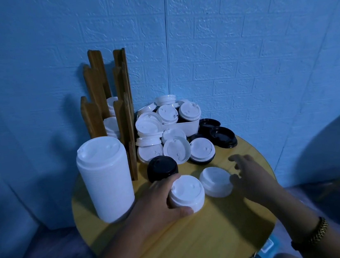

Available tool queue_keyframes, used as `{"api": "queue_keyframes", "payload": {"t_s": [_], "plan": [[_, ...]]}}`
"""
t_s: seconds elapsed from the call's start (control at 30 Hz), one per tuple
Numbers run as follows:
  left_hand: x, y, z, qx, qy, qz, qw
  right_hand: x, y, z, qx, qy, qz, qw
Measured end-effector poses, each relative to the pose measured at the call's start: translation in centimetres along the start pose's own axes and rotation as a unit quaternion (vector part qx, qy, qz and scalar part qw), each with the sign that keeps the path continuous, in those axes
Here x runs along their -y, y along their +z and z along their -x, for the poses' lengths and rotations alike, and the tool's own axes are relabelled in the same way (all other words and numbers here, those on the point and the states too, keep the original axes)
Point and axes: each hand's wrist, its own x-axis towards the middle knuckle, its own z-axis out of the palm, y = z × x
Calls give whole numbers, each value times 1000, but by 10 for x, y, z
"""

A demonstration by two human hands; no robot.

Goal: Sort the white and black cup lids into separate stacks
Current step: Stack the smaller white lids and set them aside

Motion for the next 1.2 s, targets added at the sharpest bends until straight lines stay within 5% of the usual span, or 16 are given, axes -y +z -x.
{"api": "queue_keyframes", "payload": {"t_s": [0.17,0.37,0.57,0.87,1.03,1.2], "plan": [[2,1,0,0,-2,2,1000,4,3,-9,166,-150,10,975],[2,1,-1,0,3,-4,1000,3,13,-16,33,-30,94,995],[3,2,-2,-7,4,-4,1000,-3,17,-22,122,-53,46,990],[3,3,-5,-1,-13,-21,1000,0,13,-15,-27,-26,42,998],[5,4,-6,4,0,-25,1000,29,11,5,-56,-112,-9,992],[4,5,-7,-2,3,-39,999,72,38,13,51,-216,43,974]]}}
